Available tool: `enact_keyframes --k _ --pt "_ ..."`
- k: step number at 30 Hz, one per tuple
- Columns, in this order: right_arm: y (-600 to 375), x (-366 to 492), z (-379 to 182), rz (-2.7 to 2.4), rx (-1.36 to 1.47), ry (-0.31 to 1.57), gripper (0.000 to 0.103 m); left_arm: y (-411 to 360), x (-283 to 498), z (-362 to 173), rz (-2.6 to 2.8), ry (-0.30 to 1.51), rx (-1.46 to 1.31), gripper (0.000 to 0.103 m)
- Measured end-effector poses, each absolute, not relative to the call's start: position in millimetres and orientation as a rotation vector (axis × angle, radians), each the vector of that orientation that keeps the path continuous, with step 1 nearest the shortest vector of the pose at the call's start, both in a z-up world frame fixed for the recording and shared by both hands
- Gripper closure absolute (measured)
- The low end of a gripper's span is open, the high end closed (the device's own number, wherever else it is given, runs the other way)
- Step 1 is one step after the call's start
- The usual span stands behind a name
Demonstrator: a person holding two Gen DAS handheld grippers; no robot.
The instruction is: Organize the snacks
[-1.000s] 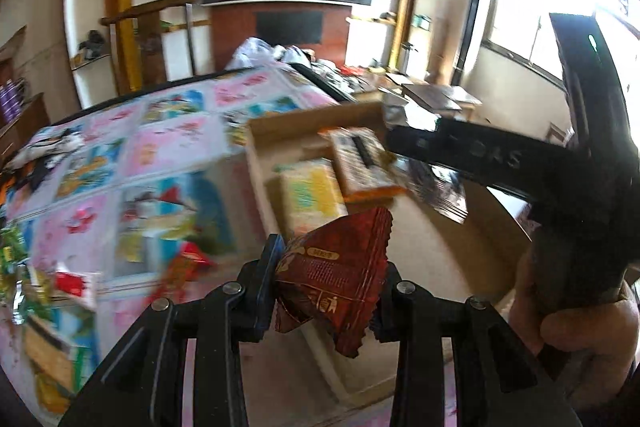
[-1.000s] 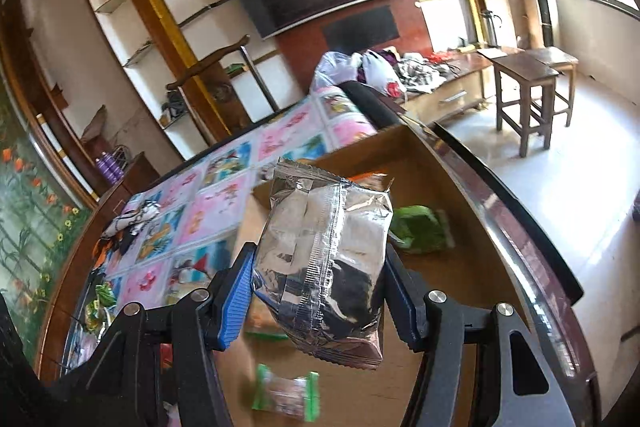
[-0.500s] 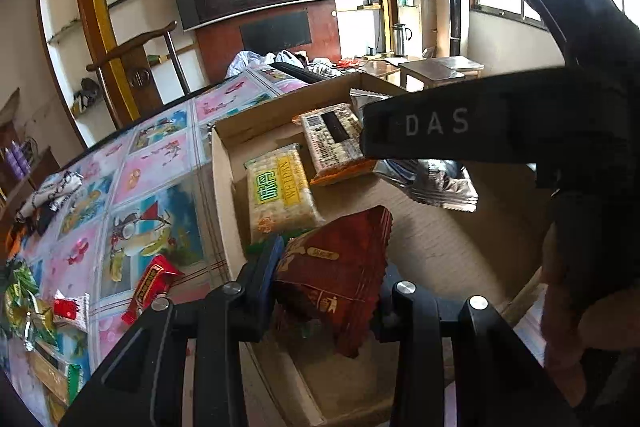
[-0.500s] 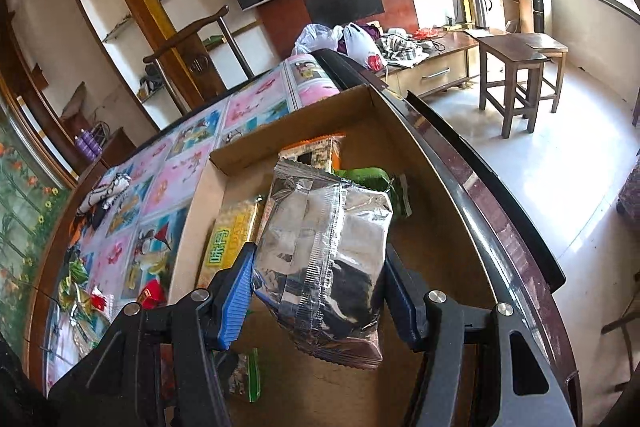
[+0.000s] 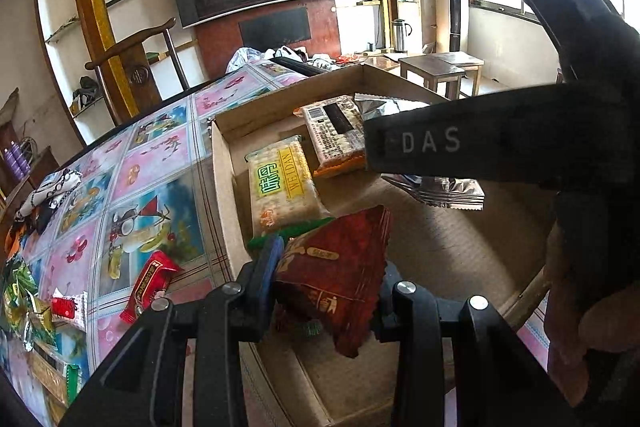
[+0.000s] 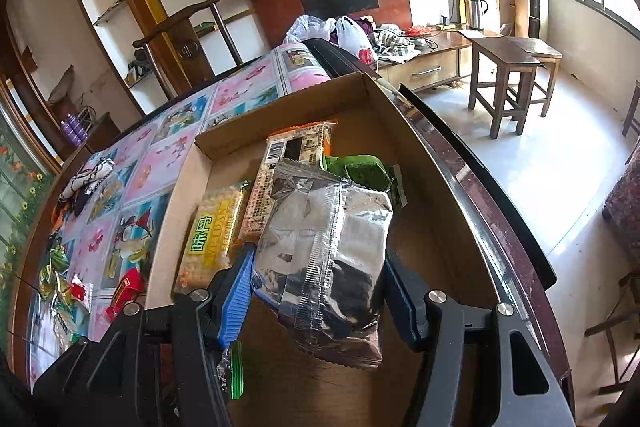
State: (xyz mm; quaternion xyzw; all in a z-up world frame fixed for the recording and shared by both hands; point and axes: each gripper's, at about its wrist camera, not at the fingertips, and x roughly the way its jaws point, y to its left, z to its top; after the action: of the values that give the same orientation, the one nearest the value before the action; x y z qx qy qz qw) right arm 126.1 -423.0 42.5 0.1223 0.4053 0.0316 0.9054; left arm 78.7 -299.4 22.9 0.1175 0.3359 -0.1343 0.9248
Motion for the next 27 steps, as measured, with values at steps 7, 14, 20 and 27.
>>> enact_keyframes --k 7,14,20,27 --pt "-418.6 125.6 43.0 0.057 0.231 0.835 0.039 -299.4 78.3 22.1 -0.272 0.686 0.238 0.068" --pt "-417.0 125.2 43.5 0.053 0.221 0.832 0.039 -298.7 68.4 29.6 -0.249 0.617 0.244 0.068" --pt "-415.9 124.7 43.1 0.051 0.218 0.832 0.039 -300.5 65.3 32.7 -0.242 0.588 0.265 0.068" --pt "-415.7 124.2 43.1 0.044 0.211 0.831 0.039 -302.3 63.9 33.6 -0.242 0.576 0.286 0.068"
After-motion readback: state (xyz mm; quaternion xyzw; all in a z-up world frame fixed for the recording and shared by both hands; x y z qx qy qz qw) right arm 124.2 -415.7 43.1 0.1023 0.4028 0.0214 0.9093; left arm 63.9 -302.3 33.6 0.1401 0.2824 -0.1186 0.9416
